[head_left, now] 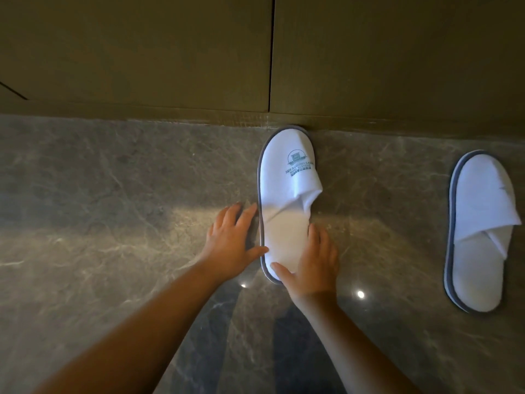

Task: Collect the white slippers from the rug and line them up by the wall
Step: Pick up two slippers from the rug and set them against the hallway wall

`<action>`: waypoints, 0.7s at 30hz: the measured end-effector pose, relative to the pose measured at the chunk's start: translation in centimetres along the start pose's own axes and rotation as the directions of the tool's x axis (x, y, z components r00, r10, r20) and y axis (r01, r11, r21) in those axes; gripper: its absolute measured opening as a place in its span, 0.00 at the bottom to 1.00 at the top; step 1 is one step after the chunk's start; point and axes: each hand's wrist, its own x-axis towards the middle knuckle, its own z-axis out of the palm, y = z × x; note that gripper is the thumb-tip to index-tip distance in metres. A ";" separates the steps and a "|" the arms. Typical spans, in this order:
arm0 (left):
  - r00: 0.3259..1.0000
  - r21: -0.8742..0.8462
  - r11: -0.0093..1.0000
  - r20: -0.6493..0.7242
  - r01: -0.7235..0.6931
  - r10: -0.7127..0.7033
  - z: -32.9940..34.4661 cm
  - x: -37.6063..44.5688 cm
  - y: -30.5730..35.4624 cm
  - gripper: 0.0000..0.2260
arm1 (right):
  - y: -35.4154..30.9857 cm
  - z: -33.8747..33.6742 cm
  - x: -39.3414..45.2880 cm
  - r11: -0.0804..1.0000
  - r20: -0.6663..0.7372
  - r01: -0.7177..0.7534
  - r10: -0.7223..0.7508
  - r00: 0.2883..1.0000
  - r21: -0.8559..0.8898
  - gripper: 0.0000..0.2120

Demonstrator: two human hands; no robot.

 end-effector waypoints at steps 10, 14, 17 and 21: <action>0.996 0.157 0.987 0.093 -0.015 0.000 0.5 -0.4 -1.0 0.40 | -0.4 1.2 -0.2 0.991 0.113 0.128 -0.122 0.986 -0.039 0.42; 0.995 0.170 0.985 0.101 -0.021 0.004 0.0 -0.2 -1.3 0.40 | -0.2 0.9 0.1 0.982 0.105 0.182 -0.176 0.979 -0.050 0.41; 0.994 0.161 0.987 0.107 -0.016 -0.002 -0.3 0.4 -1.2 0.40 | 0.0 0.8 0.1 0.978 0.112 0.201 -0.194 0.975 -0.062 0.40; 0.992 0.198 0.980 0.129 -0.034 0.008 -0.8 0.6 -1.7 0.40 | -0.1 0.6 0.0 0.975 0.129 0.212 -0.202 0.971 -0.069 0.40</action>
